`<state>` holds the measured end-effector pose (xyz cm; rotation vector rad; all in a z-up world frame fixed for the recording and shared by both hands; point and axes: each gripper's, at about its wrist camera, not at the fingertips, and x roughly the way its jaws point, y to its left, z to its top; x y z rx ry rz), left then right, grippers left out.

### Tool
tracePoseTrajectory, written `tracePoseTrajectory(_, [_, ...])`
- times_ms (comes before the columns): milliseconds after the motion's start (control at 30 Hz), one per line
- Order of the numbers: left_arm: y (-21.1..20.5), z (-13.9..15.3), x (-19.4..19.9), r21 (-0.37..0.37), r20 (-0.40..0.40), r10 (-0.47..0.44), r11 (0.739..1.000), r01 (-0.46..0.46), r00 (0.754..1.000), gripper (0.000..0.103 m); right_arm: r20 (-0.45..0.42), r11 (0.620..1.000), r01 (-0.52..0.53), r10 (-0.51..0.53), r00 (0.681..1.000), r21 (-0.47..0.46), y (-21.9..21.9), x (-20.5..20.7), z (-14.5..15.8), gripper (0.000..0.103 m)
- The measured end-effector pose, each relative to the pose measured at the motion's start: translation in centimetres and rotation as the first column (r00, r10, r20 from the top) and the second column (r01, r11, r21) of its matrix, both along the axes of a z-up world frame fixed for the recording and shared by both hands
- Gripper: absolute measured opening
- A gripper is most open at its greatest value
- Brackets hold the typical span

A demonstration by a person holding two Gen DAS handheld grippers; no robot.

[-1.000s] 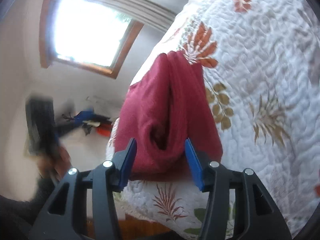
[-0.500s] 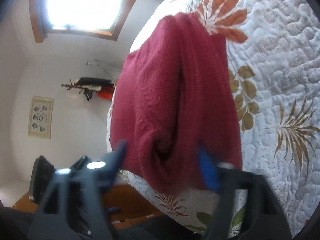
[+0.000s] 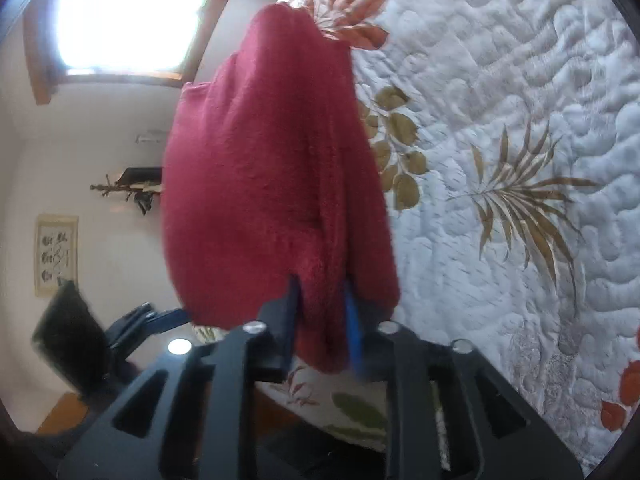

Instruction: Fold small clothes

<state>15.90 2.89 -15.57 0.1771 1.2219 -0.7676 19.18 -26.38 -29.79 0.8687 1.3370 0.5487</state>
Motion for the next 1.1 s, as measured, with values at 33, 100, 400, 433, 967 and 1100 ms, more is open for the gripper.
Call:
tracePoseTrajectory(33, [-0.2,0.4,-0.1,-0.001,0.016,-0.010,1.000,0.010,1.000,0.067,0.027,0.999,0.004,-0.005,1.000,0.038,-0.1,0.0,0.9,0.030])
tracePoseTrajectory(100, [-0.3,1.5,0.3,-0.025,0.050,-0.015,1.000,0.016,0.999,0.069,0.091,0.998,0.009,-0.015,0.996,0.066,-0.6,0.1,2.9,0.040])
tracePoseTrajectory(400, [0.7,-1.4,3.3,-0.051,-0.038,0.072,0.996,-0.074,0.997,0.070,0.183,0.994,0.070,-0.053,0.982,-0.085,-1.2,9.2,5.3,0.048])
tracePoseTrajectory(433, [0.6,-1.5,3.1,-0.047,-0.035,0.065,0.997,-0.066,0.997,0.070,0.176,0.992,0.069,-0.050,0.983,-0.107,-0.8,10.5,4.9,0.048])
tracePoseTrajectory(967, [1.3,-2.6,3.6,-0.081,-0.093,0.086,0.992,-0.093,0.992,0.072,0.200,0.962,0.116,-0.066,0.978,-0.248,-0.5,12.5,2.7,0.023])
tracePoseTrajectory(1100, [3.3,1.4,3.6,-0.177,-0.045,0.117,0.976,-0.123,0.992,0.076,0.247,0.987,0.098,-0.063,0.967,-0.129,-1.6,8.7,5.9,0.023])
